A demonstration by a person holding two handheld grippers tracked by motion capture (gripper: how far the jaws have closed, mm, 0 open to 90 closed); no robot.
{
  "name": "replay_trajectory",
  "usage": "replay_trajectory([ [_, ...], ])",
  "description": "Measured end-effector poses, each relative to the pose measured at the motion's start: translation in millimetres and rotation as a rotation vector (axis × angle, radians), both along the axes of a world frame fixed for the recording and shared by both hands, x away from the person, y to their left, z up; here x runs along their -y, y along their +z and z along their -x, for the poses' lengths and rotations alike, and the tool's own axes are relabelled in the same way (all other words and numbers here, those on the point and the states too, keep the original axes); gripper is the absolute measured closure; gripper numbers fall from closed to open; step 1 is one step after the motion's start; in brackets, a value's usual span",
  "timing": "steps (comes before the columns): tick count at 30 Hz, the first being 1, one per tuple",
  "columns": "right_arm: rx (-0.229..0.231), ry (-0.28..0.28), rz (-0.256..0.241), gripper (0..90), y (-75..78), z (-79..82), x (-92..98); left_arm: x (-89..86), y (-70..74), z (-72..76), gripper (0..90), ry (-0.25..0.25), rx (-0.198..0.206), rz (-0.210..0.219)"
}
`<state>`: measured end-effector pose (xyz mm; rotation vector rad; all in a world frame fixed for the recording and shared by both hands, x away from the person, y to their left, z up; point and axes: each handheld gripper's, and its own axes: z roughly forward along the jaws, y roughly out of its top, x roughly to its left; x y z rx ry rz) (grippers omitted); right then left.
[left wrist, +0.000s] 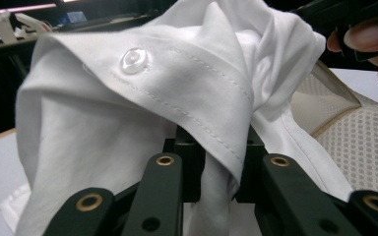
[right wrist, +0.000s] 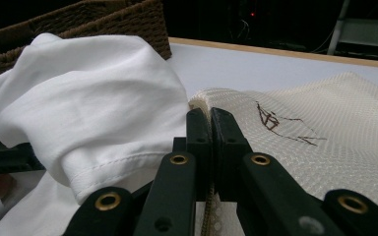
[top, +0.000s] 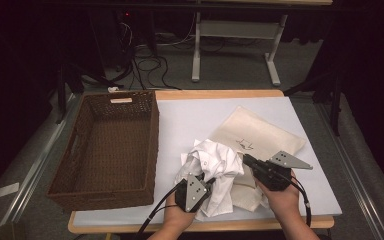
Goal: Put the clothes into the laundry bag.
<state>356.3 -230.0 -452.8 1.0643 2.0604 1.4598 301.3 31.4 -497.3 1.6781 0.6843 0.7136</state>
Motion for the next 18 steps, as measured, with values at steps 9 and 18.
replay_trajectory([
  [9,-0.006,0.006,0.012,88.1,-3.3,3.0,1.4,-6.0,10.9,14.6,44.3,-0.007,-0.001,0.058],
  [18,-0.023,0.012,0.001,88.0,-3.1,3.6,7.5,-9.2,20.7,18.9,16.7,0.078,-0.015,0.090],
])
